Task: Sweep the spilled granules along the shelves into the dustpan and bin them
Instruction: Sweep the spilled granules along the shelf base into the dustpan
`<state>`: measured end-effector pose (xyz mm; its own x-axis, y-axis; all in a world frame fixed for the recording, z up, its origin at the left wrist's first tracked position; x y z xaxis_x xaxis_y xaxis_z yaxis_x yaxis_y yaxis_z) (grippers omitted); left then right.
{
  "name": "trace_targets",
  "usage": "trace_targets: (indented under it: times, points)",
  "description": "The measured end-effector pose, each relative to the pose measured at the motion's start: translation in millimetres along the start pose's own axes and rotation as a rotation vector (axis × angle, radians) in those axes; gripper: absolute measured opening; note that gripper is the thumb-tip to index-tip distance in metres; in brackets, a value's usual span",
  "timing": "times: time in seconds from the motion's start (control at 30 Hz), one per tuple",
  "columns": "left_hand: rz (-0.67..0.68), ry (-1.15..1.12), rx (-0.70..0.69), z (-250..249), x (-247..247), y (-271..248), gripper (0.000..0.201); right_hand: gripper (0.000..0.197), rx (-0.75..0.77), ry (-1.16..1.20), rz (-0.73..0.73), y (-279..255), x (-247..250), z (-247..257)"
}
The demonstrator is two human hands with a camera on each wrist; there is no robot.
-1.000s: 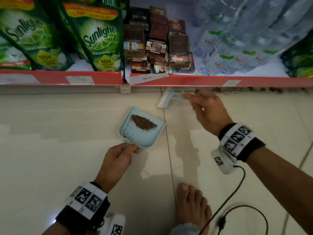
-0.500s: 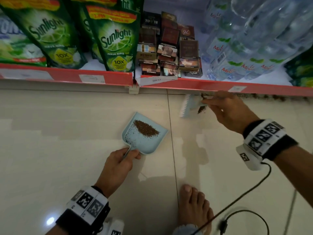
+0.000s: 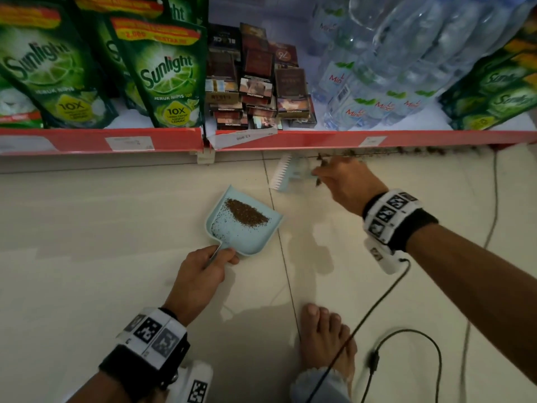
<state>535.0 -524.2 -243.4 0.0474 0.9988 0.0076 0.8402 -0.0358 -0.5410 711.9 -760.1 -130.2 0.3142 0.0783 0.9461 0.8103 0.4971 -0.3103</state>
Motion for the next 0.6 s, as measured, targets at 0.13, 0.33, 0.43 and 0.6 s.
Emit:
trace_targets:
  times: [0.13,0.33,0.43,0.6]
  points:
    - [0.057,0.021,-0.030,-5,-13,8,0.032,0.026,-0.199,0.025,0.048,-55,12,-56]
    - [0.155,0.042,-0.070,-35,-30,11,0.034,0.020,-0.163,0.254,-0.218,-50,31,-33]
    - [0.145,0.083,-0.090,-46,-28,16,0.034,0.018,-0.131,0.353,-0.306,-10,26,-4]
    - [0.098,0.119,-0.089,-45,-24,27,0.032,0.019,-0.211,0.408,-0.448,-4,-3,-3]
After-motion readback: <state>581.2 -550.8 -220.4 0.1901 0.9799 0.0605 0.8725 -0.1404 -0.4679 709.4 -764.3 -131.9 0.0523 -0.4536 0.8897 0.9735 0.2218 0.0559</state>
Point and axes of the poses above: each hand's wrist, its own y-axis towards the middle knuckle, its own x-axis out of the back of the hand, z = x × y, the point moved 5 cm from there along y, towards the middle knuckle, and after that the axes turned 8 degrees about z, right-handed, at the moved point
